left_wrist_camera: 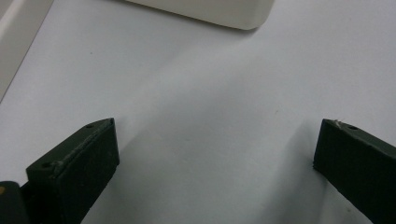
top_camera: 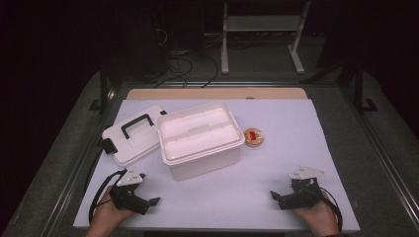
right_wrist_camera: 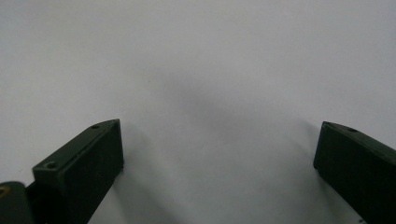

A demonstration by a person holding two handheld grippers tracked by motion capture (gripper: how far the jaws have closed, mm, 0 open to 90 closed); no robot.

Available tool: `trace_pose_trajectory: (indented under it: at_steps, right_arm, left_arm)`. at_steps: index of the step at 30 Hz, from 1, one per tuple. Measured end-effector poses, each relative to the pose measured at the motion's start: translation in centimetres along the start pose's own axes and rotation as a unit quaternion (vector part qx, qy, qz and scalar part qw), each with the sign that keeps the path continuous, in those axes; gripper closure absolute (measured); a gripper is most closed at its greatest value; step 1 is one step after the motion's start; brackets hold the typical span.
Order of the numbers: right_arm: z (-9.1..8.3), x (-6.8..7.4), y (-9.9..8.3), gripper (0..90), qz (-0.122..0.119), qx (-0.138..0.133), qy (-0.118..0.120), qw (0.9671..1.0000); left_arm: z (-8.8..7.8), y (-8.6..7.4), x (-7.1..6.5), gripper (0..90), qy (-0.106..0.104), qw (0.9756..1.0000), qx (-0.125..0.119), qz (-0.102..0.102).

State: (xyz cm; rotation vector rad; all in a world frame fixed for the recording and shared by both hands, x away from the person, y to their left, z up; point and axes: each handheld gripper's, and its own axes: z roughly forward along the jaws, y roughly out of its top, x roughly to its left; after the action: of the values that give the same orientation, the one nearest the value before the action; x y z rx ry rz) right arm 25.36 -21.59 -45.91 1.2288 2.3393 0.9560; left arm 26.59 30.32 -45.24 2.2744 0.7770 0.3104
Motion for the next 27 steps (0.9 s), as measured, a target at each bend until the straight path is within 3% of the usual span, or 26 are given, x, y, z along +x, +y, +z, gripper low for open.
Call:
trace_pose_trajectory:
  at_steps: [11,14,15,20,21,23,24,27]
  right_arm:
    - [0.0,0.0,0.1,1.1,0.002,0.003,0.001,1.0000]
    - [-0.1,0.0,0.3,6.8,0.004,0.011,0.000,0.9999]
    - [-0.6,-0.1,0.5,24.5,0.001,0.007,0.002,1.0000]
    - [-0.9,-0.2,0.7,40.3,0.000,0.007,0.006,1.0000]
    - [-1.0,-0.2,0.9,46.9,0.002,0.003,0.014,0.9999]
    - [-1.1,-0.3,1.0,49.7,0.001,0.002,0.016,0.9999]
    - [-1.3,-0.4,1.3,56.3,0.002,-0.006,0.020,0.9998]
    - [-1.4,-0.5,1.6,63.7,0.005,-0.010,0.025,0.9996]
  left_arm:
    - [0.0,0.0,0.0,0.0,0.001,1.0000,0.000,-0.002]
    - [-0.3,0.1,0.1,4.7,0.004,1.0000,-0.001,-0.001]
    - [-0.5,0.0,0.2,9.6,0.005,1.0000,-0.003,-0.005]
    - [-1.2,0.0,0.5,20.2,0.001,0.9998,-0.011,-0.017]
    - [-1.3,0.1,0.5,27.3,-0.003,0.9996,-0.015,-0.022]
    - [-1.4,0.2,0.6,30.3,-0.009,0.9995,-0.014,-0.028]
    - [-1.5,0.4,0.8,39.1,-0.011,0.9994,-0.012,-0.031]
    - [-1.6,0.5,1.1,46.4,-0.017,0.9989,-0.015,-0.042]
